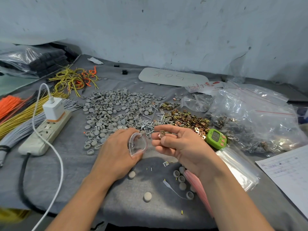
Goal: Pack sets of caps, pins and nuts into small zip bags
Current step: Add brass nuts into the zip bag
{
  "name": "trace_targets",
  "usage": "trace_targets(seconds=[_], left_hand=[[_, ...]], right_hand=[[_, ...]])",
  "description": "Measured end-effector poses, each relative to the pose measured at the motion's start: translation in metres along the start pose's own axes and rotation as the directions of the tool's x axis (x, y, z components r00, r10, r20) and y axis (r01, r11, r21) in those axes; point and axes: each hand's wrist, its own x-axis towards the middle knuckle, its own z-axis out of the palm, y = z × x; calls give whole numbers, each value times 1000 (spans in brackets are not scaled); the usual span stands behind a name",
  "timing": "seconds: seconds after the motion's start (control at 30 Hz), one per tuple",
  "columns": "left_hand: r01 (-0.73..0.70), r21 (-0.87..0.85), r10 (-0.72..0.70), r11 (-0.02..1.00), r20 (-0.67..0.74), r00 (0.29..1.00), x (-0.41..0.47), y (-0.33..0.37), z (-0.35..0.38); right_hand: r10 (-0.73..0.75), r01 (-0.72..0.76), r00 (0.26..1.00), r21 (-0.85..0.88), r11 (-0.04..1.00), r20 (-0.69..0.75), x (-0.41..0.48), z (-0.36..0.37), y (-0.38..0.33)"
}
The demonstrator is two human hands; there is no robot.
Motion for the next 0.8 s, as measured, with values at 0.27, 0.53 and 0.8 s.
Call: trace_targets(seconds=[0.27, 0.53, 0.8], left_hand=[[13, 8, -13, 1000, 19, 1000, 1, 3, -3], [-96, -95, 90, 991, -67, 994, -8, 14, -15], [-228, -80, 203, 970, -245, 948, -13, 14, -11]], right_hand=[[-165, 142, 985, -292, 946, -55, 1, 11, 7], [-196, 128, 974, -441, 888, -114, 2, 24, 13], [-188, 23, 960, -609, 793, -208, 4, 35, 15]])
